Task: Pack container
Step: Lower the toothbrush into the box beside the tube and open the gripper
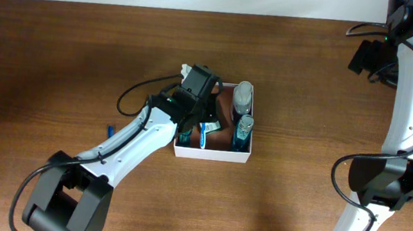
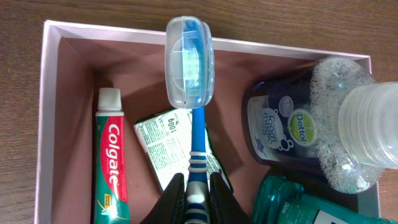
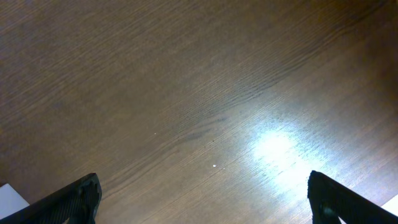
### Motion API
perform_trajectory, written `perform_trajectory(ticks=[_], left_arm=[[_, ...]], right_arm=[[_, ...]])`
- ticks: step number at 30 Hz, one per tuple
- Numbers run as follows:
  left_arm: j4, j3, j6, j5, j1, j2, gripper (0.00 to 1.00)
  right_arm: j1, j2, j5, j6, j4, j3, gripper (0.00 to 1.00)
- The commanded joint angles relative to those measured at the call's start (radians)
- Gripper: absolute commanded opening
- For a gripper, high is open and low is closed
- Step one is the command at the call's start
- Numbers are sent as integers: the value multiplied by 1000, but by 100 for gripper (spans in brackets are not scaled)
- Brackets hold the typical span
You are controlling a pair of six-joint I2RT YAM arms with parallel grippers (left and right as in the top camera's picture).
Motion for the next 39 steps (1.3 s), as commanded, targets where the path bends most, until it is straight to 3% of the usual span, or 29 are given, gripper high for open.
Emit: perform_trajectory(ticks=[1,36,38,39], left_arm=[[3,14,-6,-21,-2,13,6],[-24,14,-6,37,-5,58,6],[-24,14,-6,37,-5,58,6],[-24,14,-6,37,-5,58,13]], right_arm=[[-3,-21,16,1,-2,10,98],[-3,-21,16,1,-2,10,98],[-3,-21,16,1,-2,10,98],[-3,-21,16,1,-2,10,98]])
